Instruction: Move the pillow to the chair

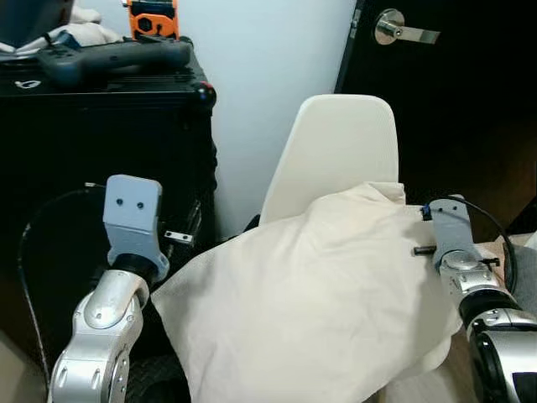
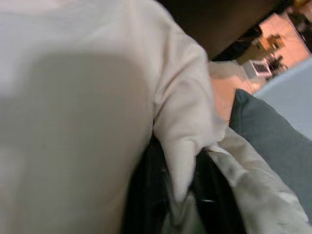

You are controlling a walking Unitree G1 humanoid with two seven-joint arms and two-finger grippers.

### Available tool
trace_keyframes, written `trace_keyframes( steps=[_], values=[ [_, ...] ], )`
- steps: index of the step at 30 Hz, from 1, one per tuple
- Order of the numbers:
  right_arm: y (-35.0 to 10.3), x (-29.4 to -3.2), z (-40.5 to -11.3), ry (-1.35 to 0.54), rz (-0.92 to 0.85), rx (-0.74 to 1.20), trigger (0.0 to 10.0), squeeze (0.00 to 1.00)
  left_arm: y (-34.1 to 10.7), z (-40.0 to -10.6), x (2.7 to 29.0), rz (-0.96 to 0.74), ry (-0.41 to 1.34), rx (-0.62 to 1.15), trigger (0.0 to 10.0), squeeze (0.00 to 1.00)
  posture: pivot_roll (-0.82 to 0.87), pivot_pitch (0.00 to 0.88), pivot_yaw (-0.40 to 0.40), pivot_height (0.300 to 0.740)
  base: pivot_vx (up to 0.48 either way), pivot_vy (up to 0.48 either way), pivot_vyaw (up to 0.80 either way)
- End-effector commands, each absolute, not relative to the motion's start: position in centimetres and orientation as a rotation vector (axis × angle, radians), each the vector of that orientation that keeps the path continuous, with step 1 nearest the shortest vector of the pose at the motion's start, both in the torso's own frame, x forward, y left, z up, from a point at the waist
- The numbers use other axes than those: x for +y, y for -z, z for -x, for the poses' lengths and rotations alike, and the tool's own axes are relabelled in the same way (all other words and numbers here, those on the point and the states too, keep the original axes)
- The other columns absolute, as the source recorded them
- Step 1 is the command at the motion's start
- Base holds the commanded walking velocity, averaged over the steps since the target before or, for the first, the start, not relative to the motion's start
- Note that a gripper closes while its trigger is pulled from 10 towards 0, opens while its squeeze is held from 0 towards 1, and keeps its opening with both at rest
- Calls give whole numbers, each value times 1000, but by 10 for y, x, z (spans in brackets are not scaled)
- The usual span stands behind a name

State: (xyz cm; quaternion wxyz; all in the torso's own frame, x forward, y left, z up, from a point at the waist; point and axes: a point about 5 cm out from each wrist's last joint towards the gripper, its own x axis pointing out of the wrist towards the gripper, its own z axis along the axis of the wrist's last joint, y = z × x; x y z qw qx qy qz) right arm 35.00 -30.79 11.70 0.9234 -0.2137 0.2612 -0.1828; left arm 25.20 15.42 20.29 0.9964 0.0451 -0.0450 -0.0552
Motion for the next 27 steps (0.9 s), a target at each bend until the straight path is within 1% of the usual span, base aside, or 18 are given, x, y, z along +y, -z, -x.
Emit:
trace_keyframes(
  steps=[1, 2, 5, 9, 10, 13, 14, 15, 16, 17, 19, 25, 26, 27],
  values=[
    [-107, -302, -348, 314, 457, 580, 10000, 902, -197, -250, 146, -66, 163, -49, 10000, 0, 52, 0, -109, 490, 0, 0, 0],
    [-107, -302, -348, 286, 498, 598, 10000, 1000, -194, -249, 141, -50, 201, -28, 10000, 0, 52, 0, -110, 490, 0, 0, 0],
    [-106, -303, -346, 266, 534, 619, 10000, 1000, -193, -248, 138, -41, 225, -16, 10000, 0, 52, 0, -110, 490, 0, 0, 0],
    [-107, -320, -338, 242, 591, 700, 10000, 1000, -190, -246, 128, -29, 277, 6, 10000, 0, 48, 0, -115, 490, 0, 0, 0],
    [-107, -320, -338, 242, 591, 700, 10000, 1000, -190, -246, 128, -29, 277, 6, 10000, 0, 48, 0, -115, 490, 0, 0, 0],
    [-115, -338, -332, 274, 639, 721, 10000, 1000, -192, -246, 127, -28, 281, 2, 10000, 0, 43, 0, -115, 490, 0, 0, 0],
    [-121, -348, -329, 301, 675, 726, 10000, 1000, -192, -247, 128, -27, 281, 1, 10000, 0, 41, 0, -115, 490, 0, 0, 0],
    [-121, -348, -329, 301, 675, 726, 10000, 1000, -192, -247, 128, -27, 281, 1, 10000, 0, 41, 0, -115, 490, 0, 0, 0],
    [-131, -362, -324, 347, 727, 727, 10000, 1000, -194, -248, 128, -27, 281, 0, 10000, 0, 38, 0, -115, 490, 0, 0, 0],
    [-135, -367, -323, 366, 744, 723, 10000, 1000, -194, -248, 128, -27, 281, -1, 10000, 0, 38, 0, -115, 490, 0, 0, 0],
    [-146, -374, -323, 401, 748, 682, 10000, 1000, -194, -248, 128, -27, 282, -1, 10000, 0, 35, 0, -115, 490, 0, 0, 0],
    [-173, -381, -330, 449, 743, 580, 10000, 1000, -197, -250, 132, -26, 241, -7, 10000, 0, 32, 0, -114, 490, 0, 0, 0],
    [-186, -378, -337, 445, 690, 507, 10000, 894, -192, -250, 138, -29, 204, 29, 10000, 0, 29, 0, -114, 490, 0, 0, 0],
    [-192, -375, -341, 439, 656, 465, 10000, 894, -189, -250, 141, -31, 185, 54, 10000, 0, 29, 0, -114, 490, 0, 0, 0]
  ],
)
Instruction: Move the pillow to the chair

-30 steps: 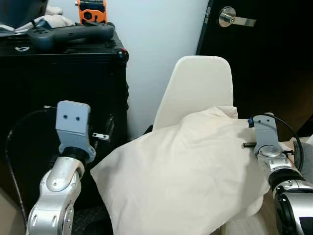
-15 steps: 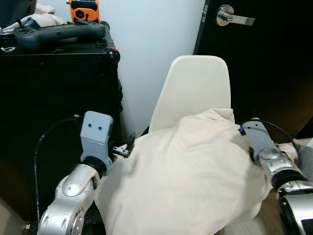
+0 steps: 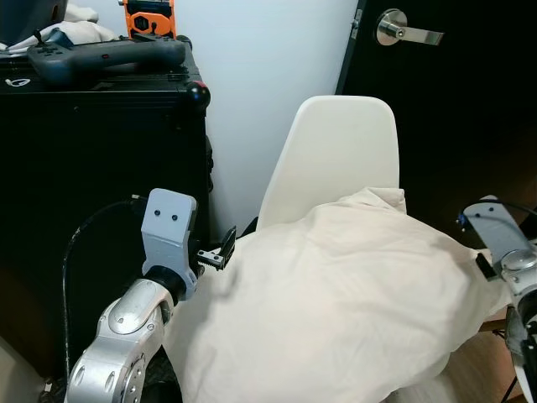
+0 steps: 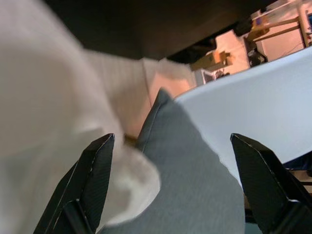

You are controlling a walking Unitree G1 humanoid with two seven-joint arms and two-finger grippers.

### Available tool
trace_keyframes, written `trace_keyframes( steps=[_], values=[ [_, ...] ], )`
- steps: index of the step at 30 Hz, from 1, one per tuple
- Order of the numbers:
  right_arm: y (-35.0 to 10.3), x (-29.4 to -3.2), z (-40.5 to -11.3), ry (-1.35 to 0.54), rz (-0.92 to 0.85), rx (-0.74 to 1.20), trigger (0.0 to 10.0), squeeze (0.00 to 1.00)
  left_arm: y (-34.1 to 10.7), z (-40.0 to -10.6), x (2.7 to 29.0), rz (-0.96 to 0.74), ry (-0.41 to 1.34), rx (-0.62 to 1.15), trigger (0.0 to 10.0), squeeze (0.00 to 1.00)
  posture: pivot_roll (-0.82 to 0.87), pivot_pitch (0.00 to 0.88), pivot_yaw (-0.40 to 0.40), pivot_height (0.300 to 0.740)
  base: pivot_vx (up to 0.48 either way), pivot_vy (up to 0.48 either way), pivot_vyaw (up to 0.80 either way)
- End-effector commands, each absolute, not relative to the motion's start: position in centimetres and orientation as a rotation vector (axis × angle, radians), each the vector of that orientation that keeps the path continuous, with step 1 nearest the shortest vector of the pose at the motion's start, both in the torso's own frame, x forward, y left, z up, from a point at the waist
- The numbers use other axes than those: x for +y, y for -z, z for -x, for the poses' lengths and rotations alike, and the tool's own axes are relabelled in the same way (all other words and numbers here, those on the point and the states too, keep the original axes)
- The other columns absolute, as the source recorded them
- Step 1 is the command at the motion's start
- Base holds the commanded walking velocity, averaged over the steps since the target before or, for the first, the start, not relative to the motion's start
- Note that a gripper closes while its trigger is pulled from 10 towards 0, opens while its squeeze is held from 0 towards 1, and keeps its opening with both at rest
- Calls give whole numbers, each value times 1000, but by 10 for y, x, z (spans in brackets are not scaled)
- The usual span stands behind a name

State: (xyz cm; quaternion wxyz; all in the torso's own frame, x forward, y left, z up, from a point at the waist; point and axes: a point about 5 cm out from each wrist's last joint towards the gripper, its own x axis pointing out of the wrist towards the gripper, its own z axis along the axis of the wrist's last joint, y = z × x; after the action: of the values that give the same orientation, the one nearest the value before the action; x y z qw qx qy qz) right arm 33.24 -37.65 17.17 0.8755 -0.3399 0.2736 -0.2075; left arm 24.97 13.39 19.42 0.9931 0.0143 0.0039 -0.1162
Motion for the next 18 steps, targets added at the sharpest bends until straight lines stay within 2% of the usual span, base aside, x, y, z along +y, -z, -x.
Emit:
trace_keyframes(
  steps=[1, 2, 3, 4, 7, 9, 10, 11, 12, 13, 15, 16, 17, 18],
  values=[
    [-192, -375, -341, 439, 656, 465, 10000, 894, -189, -250, 141, -31, 185, 54, 10000, 0, 29, 0, -114, 490, 0, 0, 0],
    [-202, -367, -348, 415, 609, 398, 10000, 565, -179, -249, 144, -38, 179, 115, 10000, 0, 33, 0, -113, 490, 0, 0, 0],
    [-202, -367, -348, 415, 609, 398, 10000, 565, -179, -249, 144, -38, 179, 115, 10000, 0, 33, 0, -113, 490, 0, 0, 0],
    [-211, -359, -355, 385, 551, 333, 10000, 0, -170, -247, 144, -36, 203, 171, 10000, 0, 33, 0, -113, 490, 0, 0, 0],
    [-230, -336, -372, 288, 408, 187, 10000, 0, -156, -240, 141, 23, 318, 220, 10000, 0, 36, 0, -112, 490, 0, 0, 0],
    [-233, -332, -374, 270, 385, 163, 10000, 0, -155, -239, 141, 38, 337, 217, 10000, 0, 36, 0, -112, 490, 0, 0, 0],
    [-244, -315, -383, 195, 319, 90, 10000, 0, -148, -239, 144, 50, 372, 222, 10000, 0, 29, 0, -116, 490, 0, 0, 0],
    [-244, -315, -383, 195, 319, 90, 10000, 0, -148, -239, 144, 50, 372, 222, 10000, 0, 29, 0, -116, 490, 0, 0, 0],
    [-254, -296, -391, 111, 272, 27, 10000, 0, -143, -240, 148, 50, 392, 216, 10000, 0, 16, 0, -116, 490, 0, 0, 0],
    [-254, -296, -391, 111, 272, 27, 10000, 0, -143, -240, 148, 50, 392, 216, 10000, 0, 16, 0, -116, 490, 0, 0, 0],
    [-272, -242, -403, -144, 137, -94, 10000, 0, -130, -248, 157, 26, 405, 216, 10000, 0, -7, 0, -123, 490, 0, 0, 0],
    [-272, -242, -403, -144, 137, -94, 10000, 0, -130, -248, 157, 26, 405, 216, 10000, 0, -7, 0, -123, 490, 0, 0, 0],
    [-275, -222, -403, -238, 104, -118, 10000, 0, -125, -253, 159, 23, 405, 215, 10000, 0, -9, 0, -125, 490, 0, 0, 0],
    [-275, -222, -403, -238, 104, -118, 10000, 0, -125, -253, 159, 23, 405, 215, 10000, 0, -9, 0, -125, 490, 0, 0, 0]
  ],
)
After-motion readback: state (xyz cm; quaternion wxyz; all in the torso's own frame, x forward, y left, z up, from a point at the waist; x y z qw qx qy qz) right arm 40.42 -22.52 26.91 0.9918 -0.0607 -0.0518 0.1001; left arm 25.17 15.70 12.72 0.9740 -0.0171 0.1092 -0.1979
